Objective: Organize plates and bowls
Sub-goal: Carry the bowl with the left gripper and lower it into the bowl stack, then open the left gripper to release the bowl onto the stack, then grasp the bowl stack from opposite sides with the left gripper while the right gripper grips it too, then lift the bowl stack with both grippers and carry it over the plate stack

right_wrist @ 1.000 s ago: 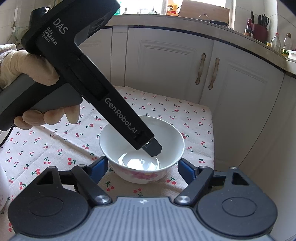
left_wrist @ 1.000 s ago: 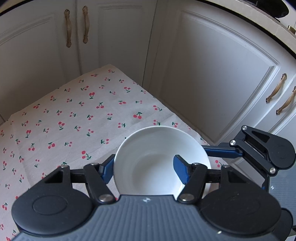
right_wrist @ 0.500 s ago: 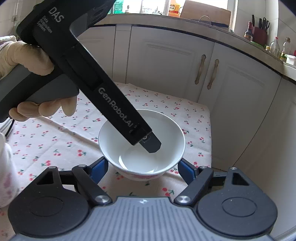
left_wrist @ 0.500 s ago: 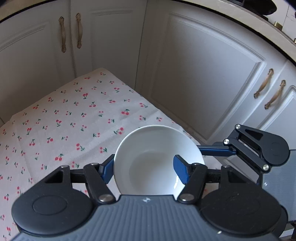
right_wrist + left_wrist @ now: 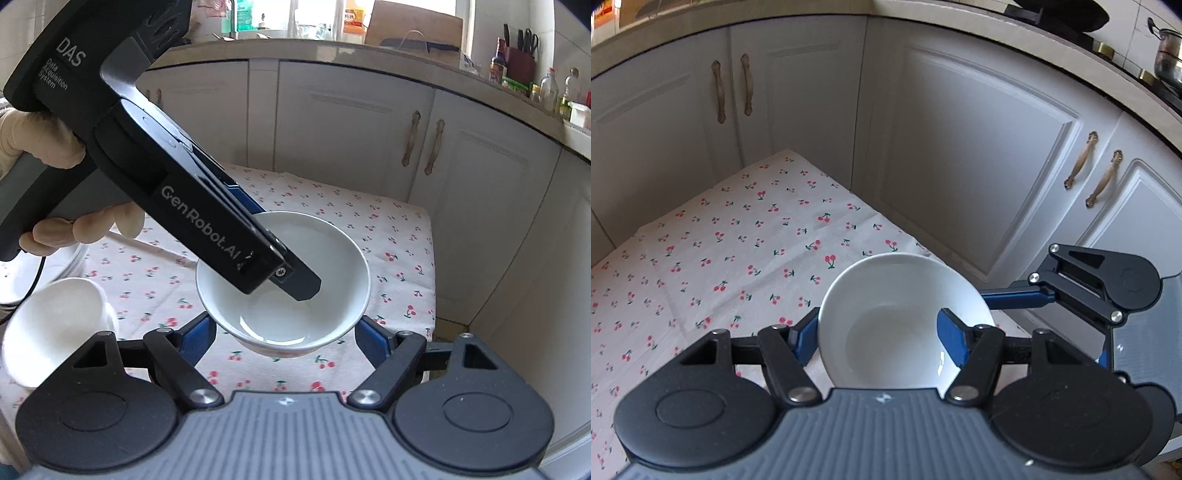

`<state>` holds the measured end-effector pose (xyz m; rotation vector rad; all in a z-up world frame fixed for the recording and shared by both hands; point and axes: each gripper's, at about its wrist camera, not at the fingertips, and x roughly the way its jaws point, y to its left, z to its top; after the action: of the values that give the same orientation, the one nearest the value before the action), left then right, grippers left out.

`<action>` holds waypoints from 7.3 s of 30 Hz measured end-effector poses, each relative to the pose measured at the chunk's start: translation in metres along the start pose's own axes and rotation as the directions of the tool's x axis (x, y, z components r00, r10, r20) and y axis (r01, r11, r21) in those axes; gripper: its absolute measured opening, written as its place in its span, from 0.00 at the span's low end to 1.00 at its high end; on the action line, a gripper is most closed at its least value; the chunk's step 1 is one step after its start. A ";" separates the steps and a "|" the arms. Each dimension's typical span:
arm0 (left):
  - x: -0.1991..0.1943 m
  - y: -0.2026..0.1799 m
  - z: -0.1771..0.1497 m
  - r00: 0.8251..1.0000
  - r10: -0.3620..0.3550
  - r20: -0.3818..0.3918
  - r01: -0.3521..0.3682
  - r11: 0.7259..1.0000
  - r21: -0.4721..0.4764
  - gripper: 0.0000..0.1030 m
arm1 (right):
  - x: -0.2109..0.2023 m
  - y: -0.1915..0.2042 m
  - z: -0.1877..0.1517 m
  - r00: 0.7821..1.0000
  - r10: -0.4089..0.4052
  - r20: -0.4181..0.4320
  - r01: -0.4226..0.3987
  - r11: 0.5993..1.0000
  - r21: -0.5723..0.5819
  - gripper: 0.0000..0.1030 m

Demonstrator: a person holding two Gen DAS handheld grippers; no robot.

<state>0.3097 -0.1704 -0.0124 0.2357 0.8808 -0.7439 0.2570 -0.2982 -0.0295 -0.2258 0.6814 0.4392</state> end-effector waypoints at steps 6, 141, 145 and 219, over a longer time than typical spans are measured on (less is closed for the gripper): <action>-0.032 -0.008 -0.017 0.999 0.011 0.030 -0.011 1.000 0.001 0.63 | -0.019 0.021 0.003 1.000 0.016 -0.003 -0.016 1.000 -0.013 0.83; -0.064 0.011 -0.216 0.998 0.024 -0.053 -0.013 0.982 0.189 0.97 | 0.020 0.116 -0.052 0.944 0.252 -0.212 -0.306 0.910 -0.280 0.98; -0.069 0.026 -0.206 0.999 -0.006 -0.038 0.013 0.981 0.195 0.96 | 0.024 0.116 -0.040 0.931 0.281 -0.233 -0.348 0.877 -0.332 0.95; -0.130 0.047 -0.196 0.998 -0.060 0.020 0.049 0.935 0.351 0.75 | 0.004 0.167 0.026 0.910 0.270 -0.316 -0.408 0.723 -0.558 0.79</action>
<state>0.1687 0.0212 -0.0408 0.5167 0.7231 -0.9537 0.1971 -0.1399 -0.0219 -0.7891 0.7783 1.0117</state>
